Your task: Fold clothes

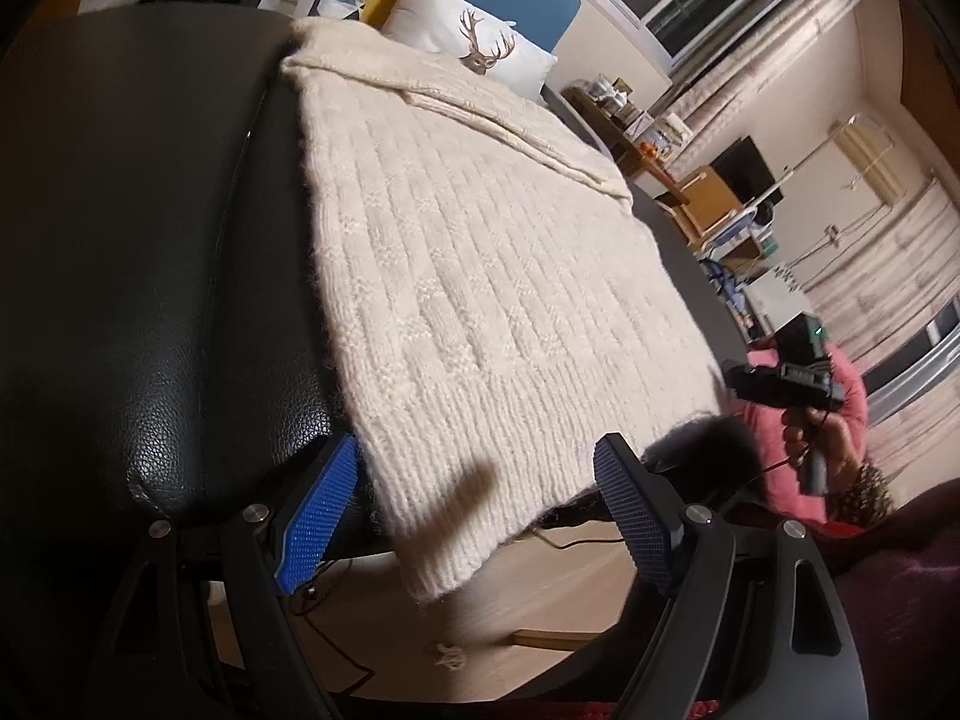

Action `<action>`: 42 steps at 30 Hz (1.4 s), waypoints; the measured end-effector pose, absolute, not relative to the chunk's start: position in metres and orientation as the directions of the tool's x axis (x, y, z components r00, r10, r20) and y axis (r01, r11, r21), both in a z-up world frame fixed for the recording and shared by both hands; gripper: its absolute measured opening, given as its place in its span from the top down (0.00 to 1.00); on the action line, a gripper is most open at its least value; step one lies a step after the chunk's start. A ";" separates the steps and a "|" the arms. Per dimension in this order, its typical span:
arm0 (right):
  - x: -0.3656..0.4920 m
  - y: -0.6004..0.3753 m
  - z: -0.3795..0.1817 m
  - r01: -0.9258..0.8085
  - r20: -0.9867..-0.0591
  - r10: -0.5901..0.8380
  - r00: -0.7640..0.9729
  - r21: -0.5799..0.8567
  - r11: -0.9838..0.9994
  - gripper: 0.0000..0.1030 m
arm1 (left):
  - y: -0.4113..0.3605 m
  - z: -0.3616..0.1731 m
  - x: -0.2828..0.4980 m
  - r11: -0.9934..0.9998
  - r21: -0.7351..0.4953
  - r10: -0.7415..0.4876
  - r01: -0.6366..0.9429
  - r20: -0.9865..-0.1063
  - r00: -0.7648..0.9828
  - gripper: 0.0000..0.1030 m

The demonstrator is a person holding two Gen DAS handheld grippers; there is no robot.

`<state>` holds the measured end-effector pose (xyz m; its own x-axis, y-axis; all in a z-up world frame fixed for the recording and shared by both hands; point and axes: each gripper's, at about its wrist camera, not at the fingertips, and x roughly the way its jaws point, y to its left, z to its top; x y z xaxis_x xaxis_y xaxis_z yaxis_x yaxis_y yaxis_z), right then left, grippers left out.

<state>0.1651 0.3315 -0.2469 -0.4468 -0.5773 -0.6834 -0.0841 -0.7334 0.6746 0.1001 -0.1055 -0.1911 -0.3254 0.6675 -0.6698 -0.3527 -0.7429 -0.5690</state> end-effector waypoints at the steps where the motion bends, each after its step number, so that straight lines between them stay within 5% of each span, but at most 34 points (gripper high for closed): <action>1: 0.165 0.332 -0.248 -0.083 -0.677 -0.586 -0.445 0.683 -0.726 0.68 | -0.106 -0.192 0.099 -0.734 -0.582 0.677 -0.350 -0.663 -0.319 0.19; 12: 0.158 0.326 -0.265 -0.095 -0.550 -0.713 -0.434 0.815 -0.571 0.69 | -0.109 -0.196 0.092 -0.646 -0.680 0.762 -0.346 -0.599 -0.247 0.19; 21: 0.153 0.317 -0.264 -0.068 -0.534 -0.726 -0.434 0.823 -0.564 0.69 | -0.113 -0.198 0.092 -0.611 -0.721 0.792 -0.327 -0.558 -0.248 0.21; 23: 0.153 0.316 -0.263 -0.061 -0.535 -0.723 -0.438 0.820 -0.569 0.69 | -0.112 -0.199 0.093 -0.635 -0.700 0.773 -0.326 -0.577 -0.265 0.33; 26: 0.155 0.315 -0.262 -0.050 -0.537 -0.717 -0.445 0.814 -0.579 0.69 | -0.118 -0.205 0.090 -0.702 -0.663 0.711 -0.259 -0.632 -0.308 0.82; 32: 0.161 0.309 -0.254 0.001 -0.574 -0.673 -0.465 0.761 -0.649 0.73 | -0.122 -0.208 0.088 -0.685 -0.690 0.726 -0.234 -0.617 -0.305 0.86; 34: 0.162 0.303 -0.249 0.024 -0.608 -0.634 -0.478 0.712 -0.701 0.87 | -0.121 -0.206 0.088 -0.672 -0.701 0.738 -0.239 -0.605 -0.300 0.86; 35: 0.161 0.304 -0.254 -0.007 -0.593 -0.649 -0.477 0.741 -0.672 0.93 | -0.121 -0.206 0.087 -0.663 -0.710 0.746 -0.238 -0.597 -0.297 0.86; 42: 0.166 0.311 -0.263 -0.056 -0.450 -0.723 -0.524 0.865 -0.498 0.94 | -0.132 -0.185 0.092 -0.555 -0.790 0.820 -0.260 -0.469 -0.327 0.89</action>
<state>0.1657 0.3111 -0.2630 -0.5239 -0.7231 -0.4502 -0.0556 -0.4984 0.8652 0.0921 -0.1320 -0.1848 -0.3273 0.8203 -0.4690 -0.2603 -0.5554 -0.7898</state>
